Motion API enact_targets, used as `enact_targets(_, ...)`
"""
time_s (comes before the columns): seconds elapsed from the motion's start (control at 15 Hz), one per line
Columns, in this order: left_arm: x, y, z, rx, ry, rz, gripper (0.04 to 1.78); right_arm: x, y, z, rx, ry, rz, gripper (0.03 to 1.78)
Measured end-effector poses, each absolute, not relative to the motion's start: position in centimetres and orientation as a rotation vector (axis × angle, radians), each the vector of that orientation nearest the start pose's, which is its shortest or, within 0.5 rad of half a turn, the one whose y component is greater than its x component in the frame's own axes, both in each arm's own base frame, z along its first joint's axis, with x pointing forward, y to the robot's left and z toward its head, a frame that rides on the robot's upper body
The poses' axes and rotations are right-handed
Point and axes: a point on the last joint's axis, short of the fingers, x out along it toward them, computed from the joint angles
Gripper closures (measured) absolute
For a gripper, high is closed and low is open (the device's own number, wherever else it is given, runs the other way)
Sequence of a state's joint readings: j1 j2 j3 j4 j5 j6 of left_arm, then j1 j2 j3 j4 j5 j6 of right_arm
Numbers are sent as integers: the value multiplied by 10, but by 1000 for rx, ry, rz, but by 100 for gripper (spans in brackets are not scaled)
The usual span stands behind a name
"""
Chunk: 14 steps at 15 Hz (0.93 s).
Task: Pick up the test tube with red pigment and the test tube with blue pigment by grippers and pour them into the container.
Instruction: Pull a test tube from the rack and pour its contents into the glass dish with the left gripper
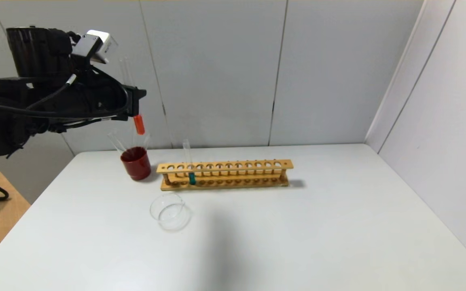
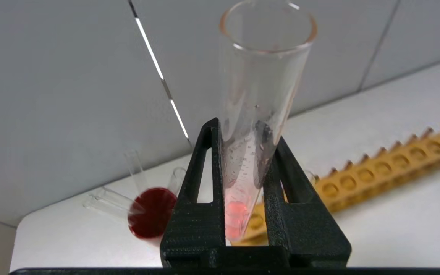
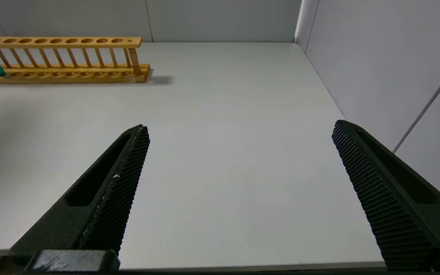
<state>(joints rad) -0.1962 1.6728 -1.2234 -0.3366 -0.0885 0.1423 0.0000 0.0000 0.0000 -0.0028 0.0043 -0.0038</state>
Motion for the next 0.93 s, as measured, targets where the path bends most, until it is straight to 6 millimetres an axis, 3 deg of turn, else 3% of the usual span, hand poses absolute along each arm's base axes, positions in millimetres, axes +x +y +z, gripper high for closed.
enact_targets(0.2, 307, -57, 286, 184, 80, -355, 149, -23, 0, 76, -4, -3, 4, 6)
enact_targets(0.47, 303, -41, 288, 369, 52, -349, 149, -23, 0, 76, -4, -3, 4, 6)
enact_targets(0.93, 281, -38, 290, 490, 101, -552, 149, -23, 0, 76, -4, -3, 4, 6)
